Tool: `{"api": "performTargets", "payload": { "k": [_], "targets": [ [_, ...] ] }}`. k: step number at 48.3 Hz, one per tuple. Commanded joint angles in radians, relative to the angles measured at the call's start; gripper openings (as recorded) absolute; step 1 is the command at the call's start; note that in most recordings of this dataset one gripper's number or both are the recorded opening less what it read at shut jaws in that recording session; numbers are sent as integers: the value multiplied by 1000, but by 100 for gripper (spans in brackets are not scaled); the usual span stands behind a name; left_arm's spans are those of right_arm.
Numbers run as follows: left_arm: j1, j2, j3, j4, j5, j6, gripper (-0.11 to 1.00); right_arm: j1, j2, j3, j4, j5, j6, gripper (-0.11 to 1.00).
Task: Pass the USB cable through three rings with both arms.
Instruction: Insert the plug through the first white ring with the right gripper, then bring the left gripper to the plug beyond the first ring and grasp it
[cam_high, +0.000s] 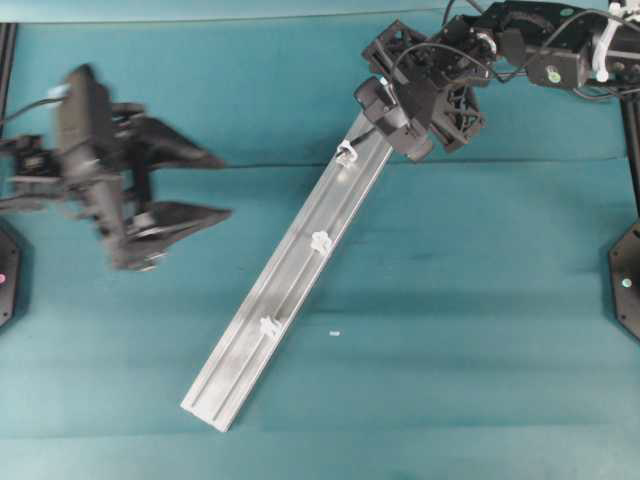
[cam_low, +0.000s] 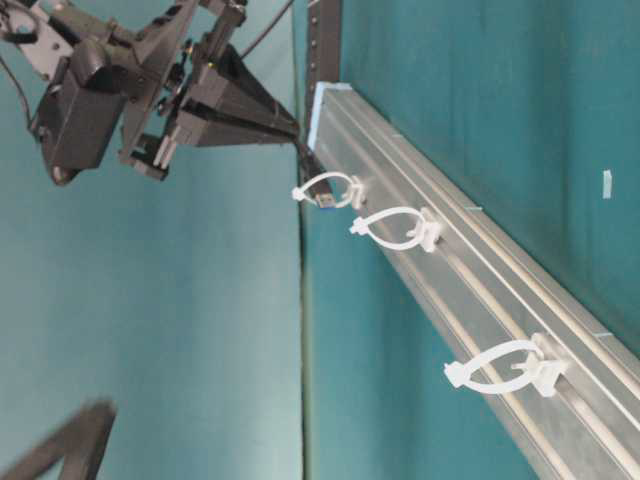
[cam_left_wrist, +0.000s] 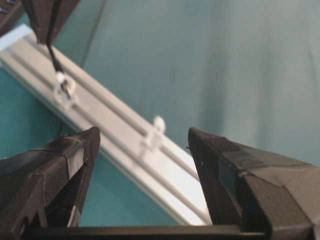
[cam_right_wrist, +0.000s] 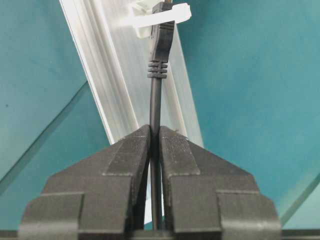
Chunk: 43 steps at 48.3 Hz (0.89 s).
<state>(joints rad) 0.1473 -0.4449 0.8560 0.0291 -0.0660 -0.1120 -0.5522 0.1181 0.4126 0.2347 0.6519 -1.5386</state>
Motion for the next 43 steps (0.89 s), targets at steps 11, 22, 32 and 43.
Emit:
{"api": "performTargets", "payload": {
  "k": [11,22,32,43],
  "targets": [
    [55,169,-89,0,-109,-8,80,14,8,-6,46,-8,-40,8],
    [75,313,-118,-2,-126,-179,81,21,14,-6,48,-11,-41,8],
    [80,402,-127,-2,-198,-235,84,29,21,-6,48,-12,-43,8],
    [87,459,-141,0,-259,-219,84,37,23,-3,48,-15,-43,8]
  ]
}}
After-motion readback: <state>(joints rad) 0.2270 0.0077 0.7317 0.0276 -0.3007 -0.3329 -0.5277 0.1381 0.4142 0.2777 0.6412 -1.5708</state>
